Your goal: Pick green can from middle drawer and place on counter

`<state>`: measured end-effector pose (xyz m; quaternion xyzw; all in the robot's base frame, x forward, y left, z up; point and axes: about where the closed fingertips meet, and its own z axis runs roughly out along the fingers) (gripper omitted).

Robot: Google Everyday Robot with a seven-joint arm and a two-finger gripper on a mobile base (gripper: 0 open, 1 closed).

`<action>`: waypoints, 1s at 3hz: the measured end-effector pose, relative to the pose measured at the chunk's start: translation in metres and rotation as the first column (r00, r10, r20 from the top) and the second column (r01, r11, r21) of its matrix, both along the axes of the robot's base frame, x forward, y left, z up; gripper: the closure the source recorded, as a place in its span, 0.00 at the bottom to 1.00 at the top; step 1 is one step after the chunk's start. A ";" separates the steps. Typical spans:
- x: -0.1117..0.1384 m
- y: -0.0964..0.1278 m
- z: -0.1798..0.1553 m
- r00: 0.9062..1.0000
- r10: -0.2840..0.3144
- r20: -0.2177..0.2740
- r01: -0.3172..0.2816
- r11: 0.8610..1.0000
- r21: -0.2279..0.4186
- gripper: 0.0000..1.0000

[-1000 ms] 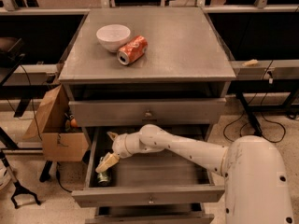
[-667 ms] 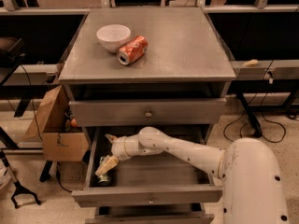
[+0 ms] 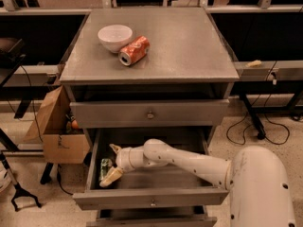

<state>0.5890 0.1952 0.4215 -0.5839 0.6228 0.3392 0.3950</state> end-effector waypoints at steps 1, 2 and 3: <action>-0.006 -0.004 -0.014 1.000 -0.025 0.005 0.025 1.000 -0.006 0.00; -0.008 0.001 -0.025 0.999 -0.036 0.012 0.036 0.999 -0.003 0.00; -0.008 0.008 -0.032 0.999 -0.045 0.018 0.045 0.999 0.002 0.00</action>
Offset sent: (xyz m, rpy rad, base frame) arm -0.0066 0.0024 -0.0375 -0.0023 -0.0237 -0.0572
